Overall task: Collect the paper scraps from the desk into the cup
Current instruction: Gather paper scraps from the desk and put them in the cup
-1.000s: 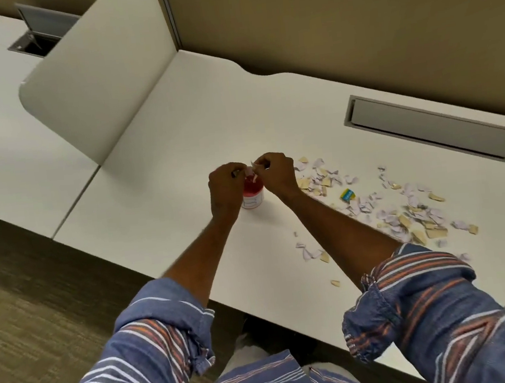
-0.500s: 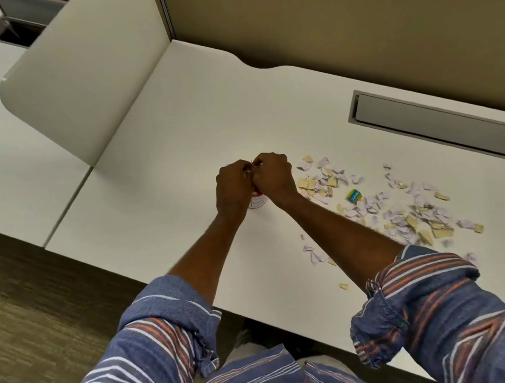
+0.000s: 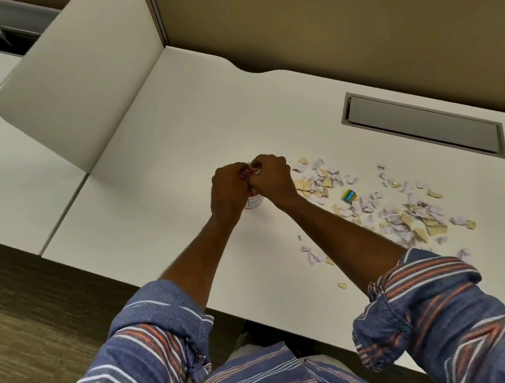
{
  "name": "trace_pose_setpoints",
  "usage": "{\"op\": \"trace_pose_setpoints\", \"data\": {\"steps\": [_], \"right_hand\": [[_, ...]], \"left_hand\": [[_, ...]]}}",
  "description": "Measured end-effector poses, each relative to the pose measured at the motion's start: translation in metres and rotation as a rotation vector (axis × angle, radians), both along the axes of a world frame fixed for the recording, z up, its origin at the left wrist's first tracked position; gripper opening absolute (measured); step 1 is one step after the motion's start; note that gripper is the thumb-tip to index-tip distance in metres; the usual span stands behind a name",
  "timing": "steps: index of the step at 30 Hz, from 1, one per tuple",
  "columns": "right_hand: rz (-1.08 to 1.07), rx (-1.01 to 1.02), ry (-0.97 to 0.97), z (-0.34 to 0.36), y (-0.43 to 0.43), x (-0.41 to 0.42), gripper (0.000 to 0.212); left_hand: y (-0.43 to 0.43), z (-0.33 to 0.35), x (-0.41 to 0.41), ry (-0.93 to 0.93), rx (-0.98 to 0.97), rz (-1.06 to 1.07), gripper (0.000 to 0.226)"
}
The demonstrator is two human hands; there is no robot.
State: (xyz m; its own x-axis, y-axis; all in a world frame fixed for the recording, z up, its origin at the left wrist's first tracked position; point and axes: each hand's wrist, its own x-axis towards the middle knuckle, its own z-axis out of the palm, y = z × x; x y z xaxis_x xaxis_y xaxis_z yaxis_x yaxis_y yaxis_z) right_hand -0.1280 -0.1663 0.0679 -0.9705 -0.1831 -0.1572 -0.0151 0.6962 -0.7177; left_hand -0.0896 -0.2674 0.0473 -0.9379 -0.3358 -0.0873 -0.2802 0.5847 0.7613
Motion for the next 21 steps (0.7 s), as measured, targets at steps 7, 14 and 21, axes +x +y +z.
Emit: {"op": "trace_pose_setpoints", "data": {"steps": [7,14,21], "right_hand": [[0.007,-0.045,-0.004,-0.003,0.001,0.001,0.020],[-0.002,0.012,0.052,-0.006,0.004,-0.002,0.012],[-0.027,0.059,0.089,-0.003,0.018,-0.003,0.019]], "left_hand": [[-0.003,0.007,0.002,0.009,-0.011,-0.020,0.012],[-0.009,0.005,0.002,0.005,-0.079,0.015,0.011],[-0.006,0.003,0.003,0.072,-0.134,0.010,0.025]]}}
